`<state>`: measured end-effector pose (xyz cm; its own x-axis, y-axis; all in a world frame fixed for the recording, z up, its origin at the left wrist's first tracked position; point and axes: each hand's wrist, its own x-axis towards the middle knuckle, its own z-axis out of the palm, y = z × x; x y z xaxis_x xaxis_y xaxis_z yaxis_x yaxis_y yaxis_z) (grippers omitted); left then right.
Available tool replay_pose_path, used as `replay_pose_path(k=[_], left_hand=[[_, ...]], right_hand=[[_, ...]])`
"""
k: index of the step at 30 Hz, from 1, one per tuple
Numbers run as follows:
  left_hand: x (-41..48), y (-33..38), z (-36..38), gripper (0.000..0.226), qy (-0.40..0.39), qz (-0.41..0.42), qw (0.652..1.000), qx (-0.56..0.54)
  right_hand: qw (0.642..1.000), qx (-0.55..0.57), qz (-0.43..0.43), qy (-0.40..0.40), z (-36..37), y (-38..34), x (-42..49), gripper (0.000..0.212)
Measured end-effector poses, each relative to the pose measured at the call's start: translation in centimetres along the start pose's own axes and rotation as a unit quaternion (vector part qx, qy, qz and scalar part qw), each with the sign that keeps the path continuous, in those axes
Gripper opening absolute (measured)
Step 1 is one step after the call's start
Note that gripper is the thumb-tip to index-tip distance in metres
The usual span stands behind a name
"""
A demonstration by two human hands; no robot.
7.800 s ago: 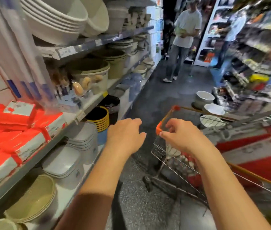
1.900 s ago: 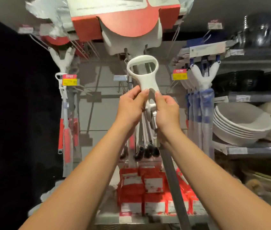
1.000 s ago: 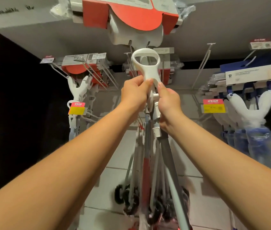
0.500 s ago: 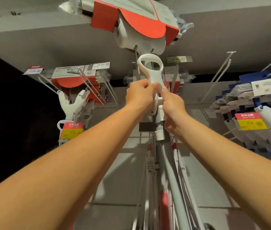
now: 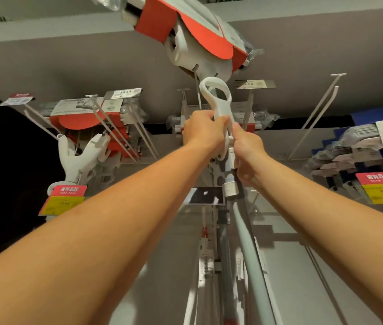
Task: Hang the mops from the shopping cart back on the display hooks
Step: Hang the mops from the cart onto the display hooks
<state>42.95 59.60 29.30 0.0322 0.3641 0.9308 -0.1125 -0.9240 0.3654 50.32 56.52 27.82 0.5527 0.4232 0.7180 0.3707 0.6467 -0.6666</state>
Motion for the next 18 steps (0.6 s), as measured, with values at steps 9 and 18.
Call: replay_pose_path(k=[9,18], left_hand=[[2.6,-2.7,2.7,0.022,0.014,0.017,0.999,0.03],[5.6,-7.8,4.9,0.018,-0.024,0.001,1.0,0.004]], right_hand=[[0.999,0.013,-0.006,-0.035,0.0,2.7,5.0,0.048],[0.999,0.006,-0.013,-0.029,0.6,6.6,8.5,0.045]])
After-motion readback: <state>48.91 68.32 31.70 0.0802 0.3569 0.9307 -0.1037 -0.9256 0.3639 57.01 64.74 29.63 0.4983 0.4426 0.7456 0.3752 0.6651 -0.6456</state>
